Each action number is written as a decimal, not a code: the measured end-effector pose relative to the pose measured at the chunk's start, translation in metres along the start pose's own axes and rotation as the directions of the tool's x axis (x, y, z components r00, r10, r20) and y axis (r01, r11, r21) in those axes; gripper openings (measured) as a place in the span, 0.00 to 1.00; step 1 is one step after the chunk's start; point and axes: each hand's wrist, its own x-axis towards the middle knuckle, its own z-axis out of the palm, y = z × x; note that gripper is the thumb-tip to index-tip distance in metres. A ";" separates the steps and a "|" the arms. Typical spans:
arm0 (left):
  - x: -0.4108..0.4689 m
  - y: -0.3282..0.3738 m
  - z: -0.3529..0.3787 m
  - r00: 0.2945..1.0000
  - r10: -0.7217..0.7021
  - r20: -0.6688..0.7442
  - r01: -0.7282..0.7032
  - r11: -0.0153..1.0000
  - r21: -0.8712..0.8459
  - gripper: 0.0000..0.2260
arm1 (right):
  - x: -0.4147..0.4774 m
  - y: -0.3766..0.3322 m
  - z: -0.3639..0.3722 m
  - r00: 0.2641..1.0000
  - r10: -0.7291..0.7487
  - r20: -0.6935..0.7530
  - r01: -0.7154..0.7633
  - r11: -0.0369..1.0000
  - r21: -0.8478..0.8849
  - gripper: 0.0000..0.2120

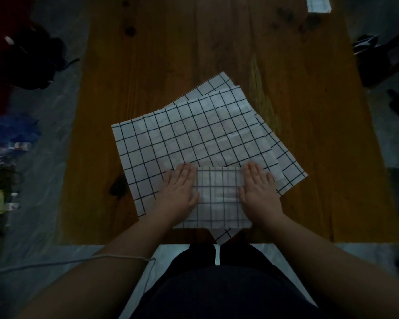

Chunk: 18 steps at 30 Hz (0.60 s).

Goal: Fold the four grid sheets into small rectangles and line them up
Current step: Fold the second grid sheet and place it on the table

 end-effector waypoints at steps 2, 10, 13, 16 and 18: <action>0.003 0.016 -0.003 0.999 0.049 -0.014 -0.049 0.999 -0.002 0.32 | 0.001 -0.022 -0.002 0.995 -0.091 -0.033 0.090 0.996 -0.009 0.29; 0.017 0.029 0.005 0.996 0.094 -0.006 -0.093 0.994 0.062 0.29 | 0.016 -0.043 0.013 0.973 -0.209 0.096 0.217 0.973 -0.082 0.31; 0.010 0.003 0.003 0.999 0.039 -0.023 -0.038 0.999 0.022 0.30 | 0.012 -0.024 0.010 0.986 -0.158 0.055 0.160 0.986 -0.042 0.29; -0.001 -0.021 0.001 1.000 0.005 -0.011 -0.005 0.999 0.043 0.30 | 0.007 -0.007 0.005 0.996 -0.078 0.034 0.079 0.997 -0.010 0.29; -0.005 -0.026 0.000 1.000 0.029 0.010 -0.029 0.998 0.061 0.31 | 0.003 0.000 0.002 0.997 -0.065 0.036 0.064 0.998 0.024 0.29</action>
